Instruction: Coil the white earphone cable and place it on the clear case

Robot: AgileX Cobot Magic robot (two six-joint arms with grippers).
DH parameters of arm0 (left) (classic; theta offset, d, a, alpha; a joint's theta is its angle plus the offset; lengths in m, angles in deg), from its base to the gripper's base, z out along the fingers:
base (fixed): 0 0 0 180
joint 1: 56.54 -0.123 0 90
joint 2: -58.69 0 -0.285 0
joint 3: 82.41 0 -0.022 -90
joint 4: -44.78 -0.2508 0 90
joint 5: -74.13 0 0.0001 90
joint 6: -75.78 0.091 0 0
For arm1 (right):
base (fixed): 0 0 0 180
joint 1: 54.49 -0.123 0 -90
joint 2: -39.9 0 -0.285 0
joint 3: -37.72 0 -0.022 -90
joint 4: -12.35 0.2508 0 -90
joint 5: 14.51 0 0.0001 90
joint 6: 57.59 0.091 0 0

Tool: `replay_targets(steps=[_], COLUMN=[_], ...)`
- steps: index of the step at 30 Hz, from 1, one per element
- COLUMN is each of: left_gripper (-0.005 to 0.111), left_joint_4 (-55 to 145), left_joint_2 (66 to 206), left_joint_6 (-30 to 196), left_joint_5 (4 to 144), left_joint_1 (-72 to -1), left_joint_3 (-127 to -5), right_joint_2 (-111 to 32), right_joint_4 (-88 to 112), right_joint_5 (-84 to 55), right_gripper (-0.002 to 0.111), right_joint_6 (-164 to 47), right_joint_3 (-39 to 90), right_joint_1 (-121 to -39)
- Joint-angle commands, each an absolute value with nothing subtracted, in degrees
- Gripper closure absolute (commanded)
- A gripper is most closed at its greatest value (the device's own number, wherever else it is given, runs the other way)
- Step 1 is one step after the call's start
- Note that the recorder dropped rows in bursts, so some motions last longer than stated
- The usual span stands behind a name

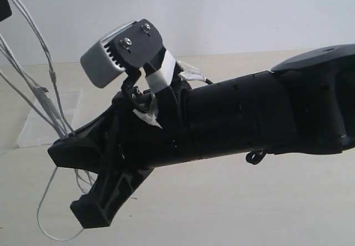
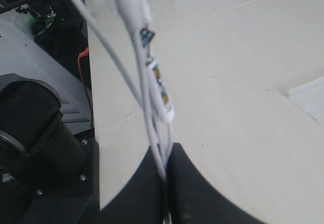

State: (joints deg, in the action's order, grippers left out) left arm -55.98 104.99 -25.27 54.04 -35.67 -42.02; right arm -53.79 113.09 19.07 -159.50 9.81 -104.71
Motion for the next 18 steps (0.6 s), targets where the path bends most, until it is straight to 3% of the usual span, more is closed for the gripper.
replay_targets(steps=[1, 12, 14, 18], left_gripper=[0.107, 0.105, 0.099, 0.076], left_joint_4=[-55.2, -55.2, -55.2, -55.2], left_joint_2=[104.4, 104.5, 104.5, 104.4], left_joint_6=[-25.3, -25.5, -25.3, -25.3], left_joint_5=[58.7, 59.3, 59.5, 60.5], left_joint_1=[-35.5, -35.5, -35.5, -35.5], left_joint_3=[-42.3, -37.0, -37.0, -37.0], right_joint_2=[-53.9, -53.9, -53.9, -53.9], right_joint_4=[112.3, 112.3, 112.3, 112.3], right_joint_5=[18.1, 15.9, 15.9, 15.7], right_gripper=[0.108, 0.108, 0.108, 0.108], right_joint_6=[-158.5, -158.0, -158.0, -158.0], right_joint_3=[9.4, 9.4, 9.4, 9.4], right_joint_1=[-104.5, -104.5, -104.5, -104.5])
